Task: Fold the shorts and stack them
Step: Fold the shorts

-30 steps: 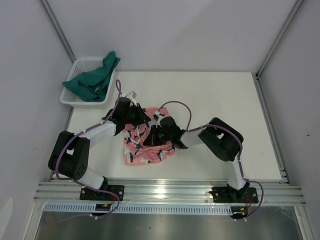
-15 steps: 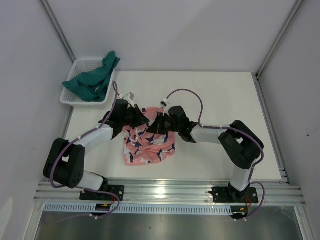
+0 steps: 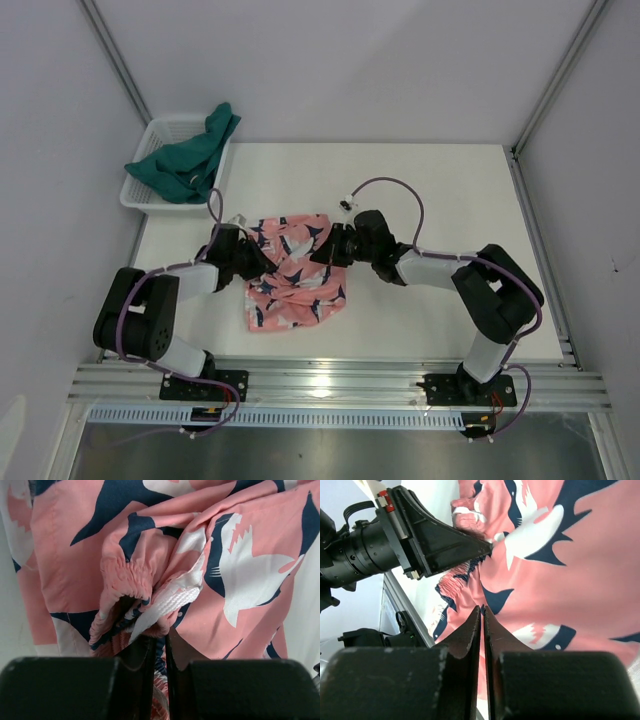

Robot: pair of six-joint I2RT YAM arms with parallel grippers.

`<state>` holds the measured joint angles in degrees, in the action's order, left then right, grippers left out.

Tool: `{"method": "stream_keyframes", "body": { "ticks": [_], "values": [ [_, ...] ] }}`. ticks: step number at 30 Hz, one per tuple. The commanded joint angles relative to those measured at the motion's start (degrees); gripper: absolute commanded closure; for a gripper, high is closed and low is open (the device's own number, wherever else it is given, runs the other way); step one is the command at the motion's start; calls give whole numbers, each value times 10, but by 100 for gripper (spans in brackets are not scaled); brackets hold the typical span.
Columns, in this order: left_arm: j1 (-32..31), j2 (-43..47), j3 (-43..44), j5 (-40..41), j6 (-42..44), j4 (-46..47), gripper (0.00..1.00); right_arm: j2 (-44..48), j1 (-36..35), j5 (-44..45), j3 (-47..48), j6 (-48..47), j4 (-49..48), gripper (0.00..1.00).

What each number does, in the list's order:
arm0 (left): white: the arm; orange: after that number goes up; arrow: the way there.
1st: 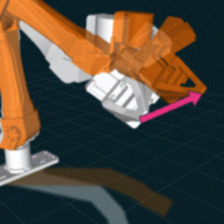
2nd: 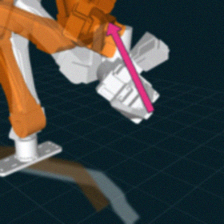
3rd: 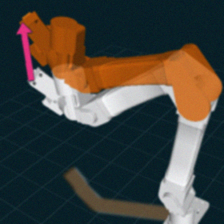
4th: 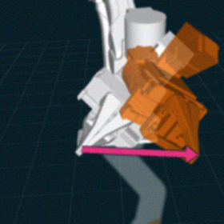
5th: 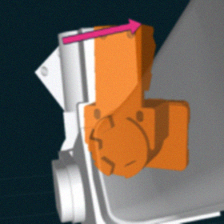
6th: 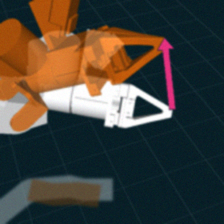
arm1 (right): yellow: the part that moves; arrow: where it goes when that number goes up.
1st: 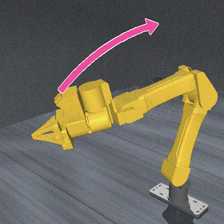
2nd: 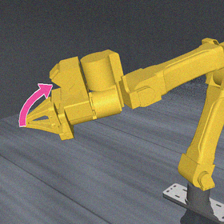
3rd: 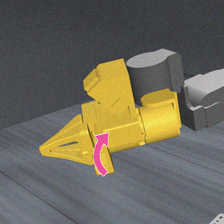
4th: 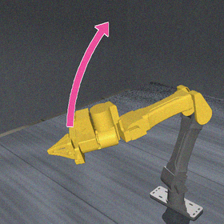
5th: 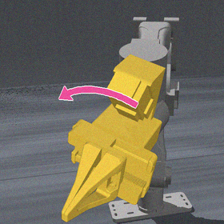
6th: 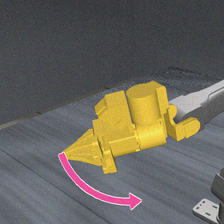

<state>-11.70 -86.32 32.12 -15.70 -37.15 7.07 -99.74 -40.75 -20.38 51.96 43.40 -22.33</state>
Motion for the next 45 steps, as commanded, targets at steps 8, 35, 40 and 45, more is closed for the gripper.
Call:
{"method": "stream_keyframes", "body": {
  "ticks": [8, 35, 40, 45],
  "values": [
    [22, 50, -74, -46, -70, 179, 86, 7, -39, -40, 5, 18, -48, 94],
    [22, 26, 28, -63, -59, 129, 85, -174, -104, -49, 88, 145, -181, 95],
    [22, 25, 21, -63, -51, 125, 85, -198, -109, -39, 100, 146, -176, 95],
    [21, 20, 12, -60, -49, 126, 86, -218, -127, -26, 118, 129, -147, 96]
  ]
}}
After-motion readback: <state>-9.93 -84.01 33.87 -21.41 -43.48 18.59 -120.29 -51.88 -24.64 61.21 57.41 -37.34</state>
